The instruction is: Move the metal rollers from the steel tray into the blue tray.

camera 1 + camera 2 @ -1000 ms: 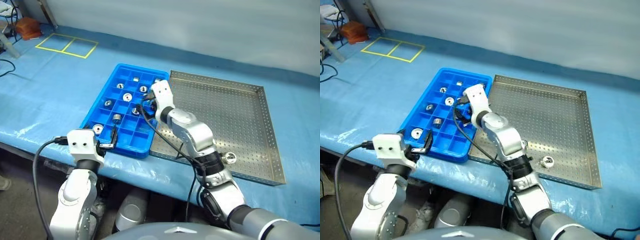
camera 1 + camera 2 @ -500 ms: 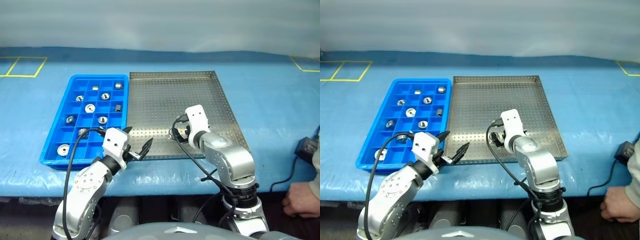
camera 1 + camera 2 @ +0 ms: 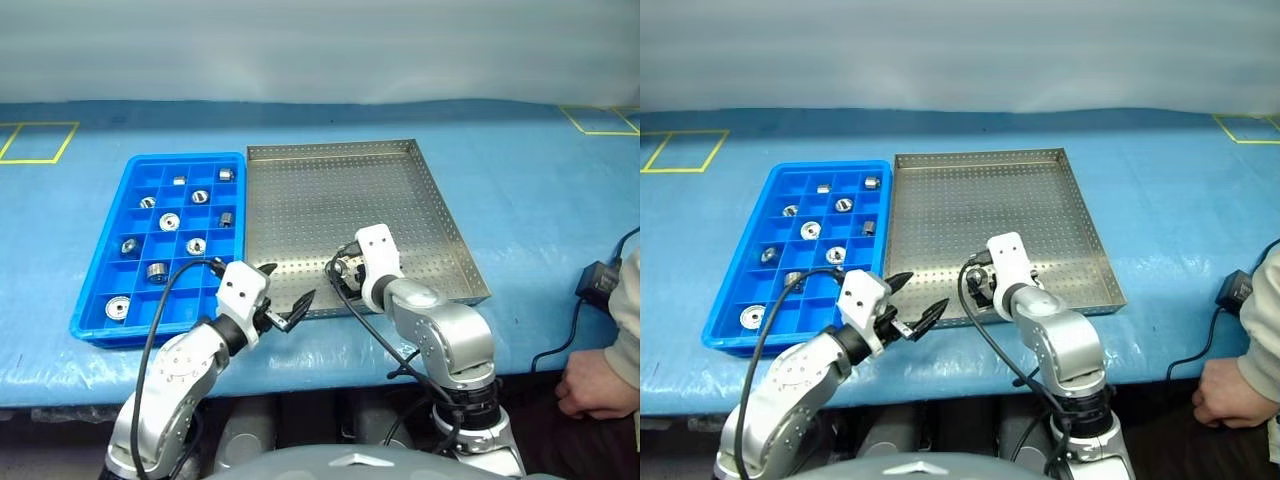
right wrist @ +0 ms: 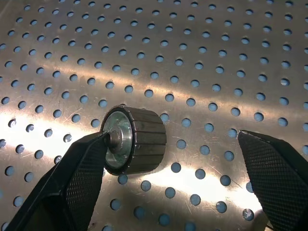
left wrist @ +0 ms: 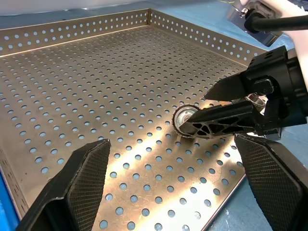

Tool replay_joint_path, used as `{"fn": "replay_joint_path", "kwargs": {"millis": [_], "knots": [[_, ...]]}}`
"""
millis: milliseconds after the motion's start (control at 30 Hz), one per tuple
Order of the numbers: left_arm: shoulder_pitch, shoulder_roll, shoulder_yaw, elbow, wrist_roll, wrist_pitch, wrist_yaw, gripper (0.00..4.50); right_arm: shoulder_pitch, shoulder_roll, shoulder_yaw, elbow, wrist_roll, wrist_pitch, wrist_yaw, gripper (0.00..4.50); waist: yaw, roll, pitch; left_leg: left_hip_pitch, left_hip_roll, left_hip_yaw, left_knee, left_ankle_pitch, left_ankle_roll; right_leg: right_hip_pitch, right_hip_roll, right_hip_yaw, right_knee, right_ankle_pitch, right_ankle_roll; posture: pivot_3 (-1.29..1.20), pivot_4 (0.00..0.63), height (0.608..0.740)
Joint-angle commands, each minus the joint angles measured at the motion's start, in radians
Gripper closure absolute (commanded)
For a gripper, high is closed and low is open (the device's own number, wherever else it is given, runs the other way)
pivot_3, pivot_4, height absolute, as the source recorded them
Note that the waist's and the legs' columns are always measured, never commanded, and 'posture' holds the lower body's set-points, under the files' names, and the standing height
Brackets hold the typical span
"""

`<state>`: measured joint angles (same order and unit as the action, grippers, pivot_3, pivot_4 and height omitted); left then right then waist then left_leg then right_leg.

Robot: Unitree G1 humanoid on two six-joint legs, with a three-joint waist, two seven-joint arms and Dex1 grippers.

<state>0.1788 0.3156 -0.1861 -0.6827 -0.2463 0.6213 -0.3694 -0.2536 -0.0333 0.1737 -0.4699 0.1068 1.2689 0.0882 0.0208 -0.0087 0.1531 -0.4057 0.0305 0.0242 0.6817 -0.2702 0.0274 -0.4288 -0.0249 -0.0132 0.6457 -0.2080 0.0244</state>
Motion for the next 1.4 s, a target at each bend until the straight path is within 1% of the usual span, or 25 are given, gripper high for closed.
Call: {"fn": "replay_joint_path", "kwargs": {"millis": [33,67,100,200,333,500,600,767,933,1000,1167,1267,1367,1400], "knots": [[0.001,-0.006,-0.004,-0.016,-0.002,-0.012,0.012,0.00,-0.018,0.018,0.019,0.021,0.016,-0.056,0.014,0.39,0.000,0.000,0.000,0.000,0.000,0.000,0.000,0.000,0.000,0.000,0.000,0.000,0.000,0.000,0.000,0.12,0.150,0.740],[0.003,-0.007,-0.004,-0.016,-0.001,-0.012,0.015,0.00,-0.018,0.022,0.023,0.028,0.019,-0.064,0.018,0.60,0.000,0.000,0.000,0.000,0.000,0.000,0.000,0.000,0.000,0.000,0.000,0.000,0.000,0.000,0.000,0.12,0.150,0.740],[0.005,-0.007,-0.004,-0.018,0.001,-0.012,0.019,0.00,-0.017,0.026,0.025,0.035,0.020,-0.068,0.018,1.00,0.001,0.000,0.000,0.000,0.000,0.000,0.000,0.000,0.000,0.000,0.000,0.000,0.000,0.000,0.000,0.12,0.150,0.740],[0.009,-0.008,-0.002,-0.021,0.004,-0.011,0.032,0.00,-0.015,0.029,0.027,0.049,0.018,-0.076,0.016,1.98,0.003,0.000,0.000,0.000,0.000,0.000,0.000,0.000,0.000,0.000,0.000,0.000,0.000,0.000,0.000,0.14,0.150,0.740],[0.011,-0.007,-0.001,-0.022,0.005,-0.010,0.044,0.00,-0.020,0.023,0.028,0.062,0.016,-0.083,0.017,3.17,0.008,0.000,0.000,0.000,0.000,0.000,0.000,0.000,0.000,0.000,0.000,0.000,0.000,0.000,0.000,0.15,0.150,0.740],[0.017,-0.008,0.004,-0.025,0.013,-0.019,0.063,0.00,-0.047,0.024,0.032,0.061,0.023,-0.099,0.025,3.17,0.011,0.000,0.000,0.000,0.000,0.000,0.000,0.000,0.000,0.000,0.000,0.000,0.000,0.000,0.000,0.17,0.150,0.740],[0.035,-0.052,0.048,-0.036,0.028,-0.053,0.130,0.00,-0.103,0.019,0.055,0.045,0.028,-0.163,0.051,3.17,0.011,0.000,0.000,0.000,0.000,0.000,0.000,0.000,0.000,-0.001,0.000,0.001,0.000,0.000,0.000,0.20,0.150,0.740],[0.062,-0.162,0.174,-0.056,0.055,-0.113,0.272,0.00,-0.212,0.016,0.117,0.052,0.035,-0.258,0.112,3.17,0.024,0.000,0.000,-0.001,0.000,-0.001,0.000,0.000,0.000,-0.001,0.000,0.000,0.000,0.003,0.005,0.28,0.150,0.740],[0.125,-0.196,0.250,-0.097,0.069,-0.135,0.325,0.00,-0.278,0.035,0.183,0.106,0.047,-0.319,0.174,3.17,0.056,-0.001,0.000,-0.002,-0.001,-0.002,-0.001,0.000,0.000,-0.001,0.000,-0.001,-0.001,0.003,0.005,0.35,0.150,0.740],[0.172,-0.205,0.272,-0.122,0.049,-0.139,0.323,0.00,-0.292,0.048,0.225,0.144,0.038,-0.340,0.188,3.17,0.067,-0.001,0.001,-0.003,-0.001,-0.002,-0.001,0.000,0.000,-0.001,-0.001,-0.002,-0.001,0.003,0.005,0.37,0.150,0.740],[0.276,-0.189,0.262,-0.178,0.017,-0.139,0.282,0.00,-0.302,0.077,0.290,0.234,0.035,-0.381,0.217,3.17,0.093,-0.001,0.001,-0.004,-0.001,-0.002,-0.001,0.000,0.000,-0.002,-0.002,-0.002,-0.002,0.000,0.001,0.40,0.150,0.740],[0.310,-0.151,0.231,-0.192,0.021,-0.123,0.244,0.00,-0.295,0.085,0.311,0.270,0.033,-0.400,0.231,3.17,0.110,-0.001,0.001,-0.004,-0.001,-0.003,-0.001,0.000,0.000,-0.002,-0.002,-0.003,-0.002,-0.001,0.000,0.41,0.150,0.740],[0.310,-0.124,0.215,-0.191,0.018,-0.104,0.226,0.00,-0.275,0.085,0.318,0.301,0.035,-0.409,0.239,3.17,0.117,-0.001,0.001,-0.004,-0.001,-0.003,0.000,0.000,0.000,-0.002,-0.002,-0.004,-0.002,-0.001,0.000,0.40,0.150,0.740],[0.308,-0.120,0.212,-0.190,0.019,-0.100,0.224,0.00,-0.270,0.082,0.319,0.307,0.031,-0.413,0.239,2.82,0.118,-0.001,0.001,-0.004,-0.001,-0.003,0.000,0.000,0.000,-0.002,-0.002,-0.004,-0.002,-0.001,0.000,0.40,0.150,0.740]]}}
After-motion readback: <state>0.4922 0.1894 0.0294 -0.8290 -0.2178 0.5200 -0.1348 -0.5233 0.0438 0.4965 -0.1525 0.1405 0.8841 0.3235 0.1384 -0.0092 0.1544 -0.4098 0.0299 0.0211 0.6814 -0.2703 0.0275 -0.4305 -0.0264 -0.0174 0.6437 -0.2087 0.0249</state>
